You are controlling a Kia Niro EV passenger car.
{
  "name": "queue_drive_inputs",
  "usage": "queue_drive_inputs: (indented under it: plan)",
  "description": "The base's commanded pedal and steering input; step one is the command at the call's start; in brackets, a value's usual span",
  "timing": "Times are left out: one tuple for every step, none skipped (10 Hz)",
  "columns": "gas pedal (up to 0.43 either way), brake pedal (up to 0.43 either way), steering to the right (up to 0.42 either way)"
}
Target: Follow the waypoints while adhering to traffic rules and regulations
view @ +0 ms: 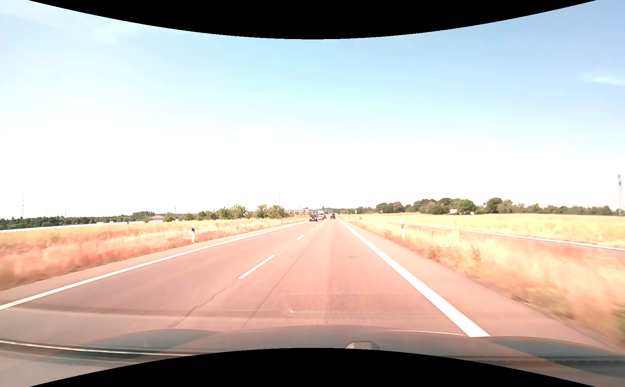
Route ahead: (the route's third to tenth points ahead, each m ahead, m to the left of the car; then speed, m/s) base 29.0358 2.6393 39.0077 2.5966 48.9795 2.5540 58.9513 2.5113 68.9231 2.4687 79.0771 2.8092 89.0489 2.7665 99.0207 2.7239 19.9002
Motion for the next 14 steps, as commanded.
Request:
queue_drive_inputs:
  plan:
    - [0.020,0.000,-0.004]
    - [0.020,0.000,-0.004]
    - [0.020,0.000,-0.004]
    - [0.020,0.000,-0.005]
    - [0.020,0.000,-0.005]
    - [0.028,0.000,-0.004]
    - [0.028,0.000,-0.004]
    - [0.028,0.000,-0.004]
    - [0.028,0.000,-0.004]
    - [0.028,0.000,-0.004]
    - [0.028,0.000,-0.004]
    - [0.028,0.000,-0.004]
    - [0.028,0.000,-0.004]
    - [0.028,0.000,-0.004]
